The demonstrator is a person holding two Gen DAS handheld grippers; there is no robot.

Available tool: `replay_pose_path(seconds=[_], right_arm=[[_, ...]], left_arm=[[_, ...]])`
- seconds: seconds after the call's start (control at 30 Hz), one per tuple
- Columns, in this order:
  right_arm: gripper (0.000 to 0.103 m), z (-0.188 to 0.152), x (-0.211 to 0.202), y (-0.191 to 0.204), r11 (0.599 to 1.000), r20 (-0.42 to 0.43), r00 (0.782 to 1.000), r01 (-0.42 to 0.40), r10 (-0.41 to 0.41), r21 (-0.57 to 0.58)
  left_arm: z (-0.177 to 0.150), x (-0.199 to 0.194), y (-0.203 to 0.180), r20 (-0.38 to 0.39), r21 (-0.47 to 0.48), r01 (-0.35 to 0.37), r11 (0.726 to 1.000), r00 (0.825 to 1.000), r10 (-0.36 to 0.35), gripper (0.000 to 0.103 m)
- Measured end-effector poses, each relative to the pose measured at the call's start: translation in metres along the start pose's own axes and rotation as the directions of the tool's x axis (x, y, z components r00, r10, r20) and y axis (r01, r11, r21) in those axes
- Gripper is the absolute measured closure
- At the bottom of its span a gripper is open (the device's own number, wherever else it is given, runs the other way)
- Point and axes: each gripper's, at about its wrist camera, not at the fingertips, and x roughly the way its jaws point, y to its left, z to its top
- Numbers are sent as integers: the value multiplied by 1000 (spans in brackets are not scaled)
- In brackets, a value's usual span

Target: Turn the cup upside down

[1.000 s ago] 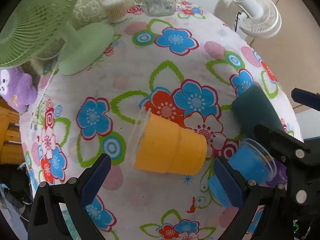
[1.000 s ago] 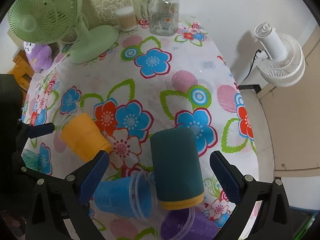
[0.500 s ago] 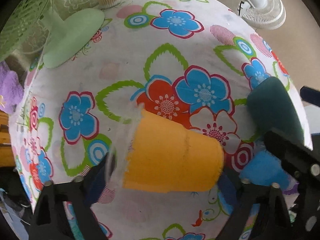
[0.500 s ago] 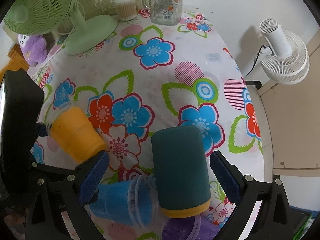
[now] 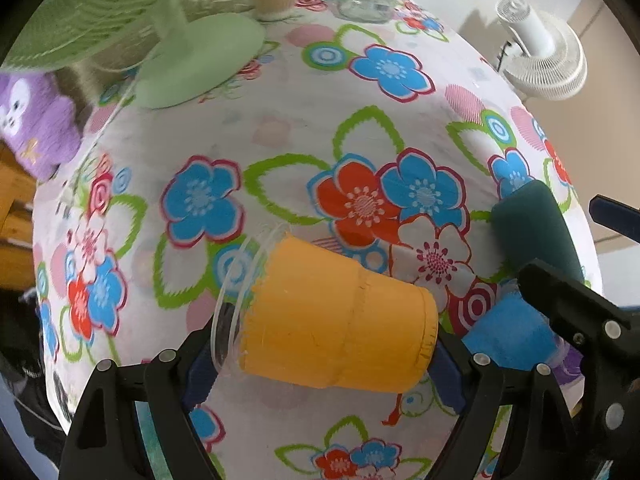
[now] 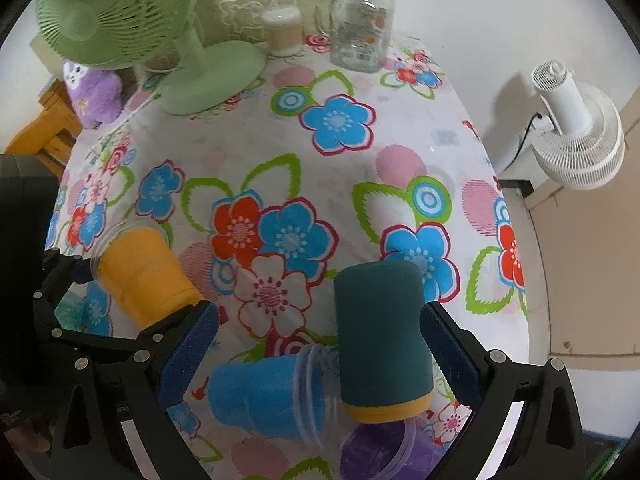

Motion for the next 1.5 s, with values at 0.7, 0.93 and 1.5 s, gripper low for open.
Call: replay_pose_path(seconds=[0.7,0.93,1.5], right_arm=[[1,-49,-30,50,974,-2,996,-90,91,-207],[1,-65,-30,65,959,-25,994,-109,106,-263],[1,-87,-37,52,967,-35,992,-128,123,-221]], left_arm=[[-96,-42,4,17,-250,-14,968,1000,19,17],[-126,-43,7,5,-330,-13,944,1000,15,17],[-150,-39,-5,-3,-383,-10,924,1000,10,15]])
